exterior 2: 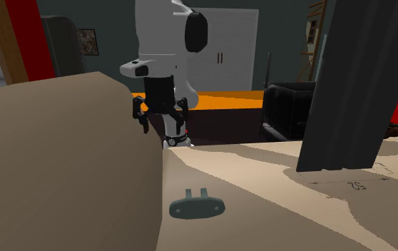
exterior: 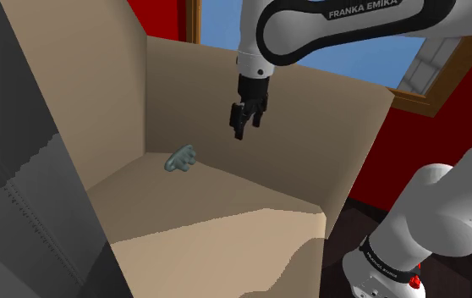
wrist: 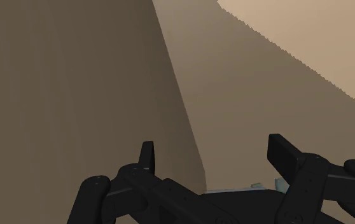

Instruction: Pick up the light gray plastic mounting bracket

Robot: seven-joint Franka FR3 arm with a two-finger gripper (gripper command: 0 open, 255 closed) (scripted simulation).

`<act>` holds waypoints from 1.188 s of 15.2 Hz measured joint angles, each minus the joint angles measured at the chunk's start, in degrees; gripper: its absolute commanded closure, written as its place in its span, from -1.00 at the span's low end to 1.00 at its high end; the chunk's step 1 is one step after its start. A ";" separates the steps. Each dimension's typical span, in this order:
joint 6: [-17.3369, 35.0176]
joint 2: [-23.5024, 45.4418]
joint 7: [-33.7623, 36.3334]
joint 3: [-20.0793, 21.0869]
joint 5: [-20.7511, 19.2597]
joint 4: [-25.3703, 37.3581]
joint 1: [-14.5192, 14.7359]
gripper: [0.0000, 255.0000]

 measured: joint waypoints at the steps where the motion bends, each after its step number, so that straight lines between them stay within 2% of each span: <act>1: 0.48 1.74 0.56 0.73 -0.25 1.41 0.43 -1.00; 5: 3.53 9.98 1.33 2.50 -2.23 7.15 1.42 -1.00; 13: 5.45 25.71 3.95 5.37 -7.58 21.43 5.16 -1.00; 18: 8.50 28.68 4.58 5.44 -8.75 21.34 5.82 -1.00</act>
